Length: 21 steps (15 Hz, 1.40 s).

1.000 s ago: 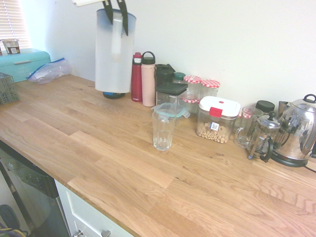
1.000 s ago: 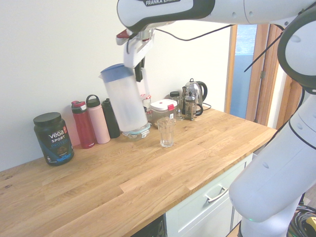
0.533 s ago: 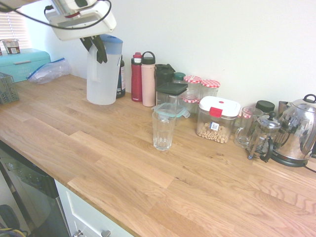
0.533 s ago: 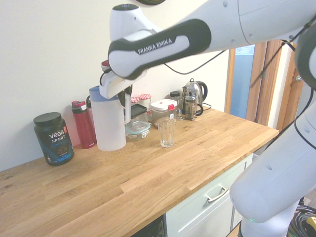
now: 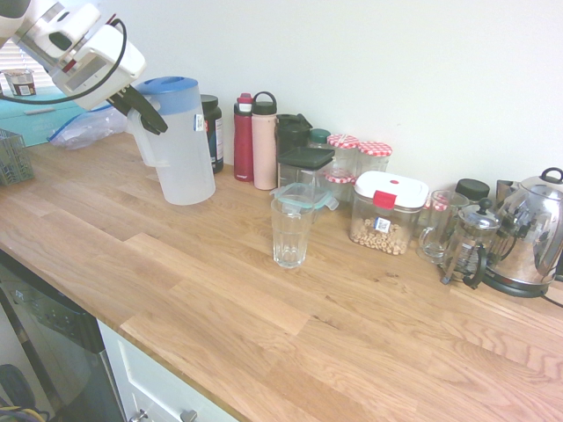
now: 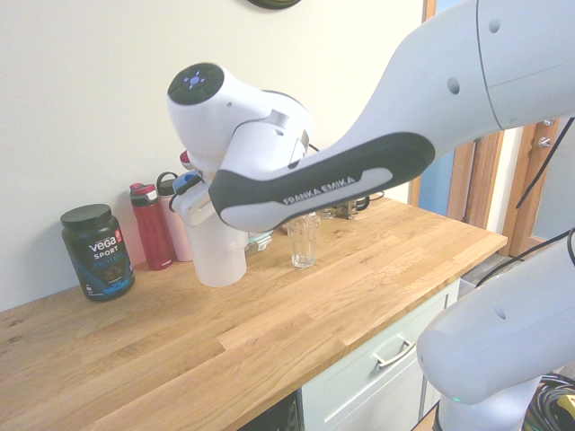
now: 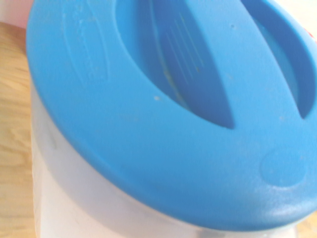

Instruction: Pour me some water

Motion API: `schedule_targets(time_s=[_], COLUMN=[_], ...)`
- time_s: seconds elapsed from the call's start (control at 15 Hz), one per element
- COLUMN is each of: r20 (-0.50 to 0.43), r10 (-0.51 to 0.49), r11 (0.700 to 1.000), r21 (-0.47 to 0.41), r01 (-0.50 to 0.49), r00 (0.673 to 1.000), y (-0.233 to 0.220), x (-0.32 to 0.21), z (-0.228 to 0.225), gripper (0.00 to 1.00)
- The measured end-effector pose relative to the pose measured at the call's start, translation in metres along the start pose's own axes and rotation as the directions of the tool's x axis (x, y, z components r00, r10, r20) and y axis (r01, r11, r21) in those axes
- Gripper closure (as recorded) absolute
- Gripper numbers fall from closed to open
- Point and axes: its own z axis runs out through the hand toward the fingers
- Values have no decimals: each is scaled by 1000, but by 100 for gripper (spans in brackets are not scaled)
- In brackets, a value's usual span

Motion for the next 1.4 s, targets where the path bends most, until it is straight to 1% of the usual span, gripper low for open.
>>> schedule_targets(time_s=[0.27, 0.47, 0.87, 0.93, 1.4], r20=[50, 57, 63, 61, 75], r10=[57, 92, 88, 90, 122], r11=[998, 996, 995, 995, 991], r21=[-28, -25, -54, -58, -72], r01=[-56, -90, -84, -86, -116], r00=[997, 994, 994, 994, 990], y=[-18, -33, -54, -54, -54], x=[-16, -13, -30, -32, -31], z=[21, 28, 46, 46, 48], gripper=[100, 100, 100, 0, 0])
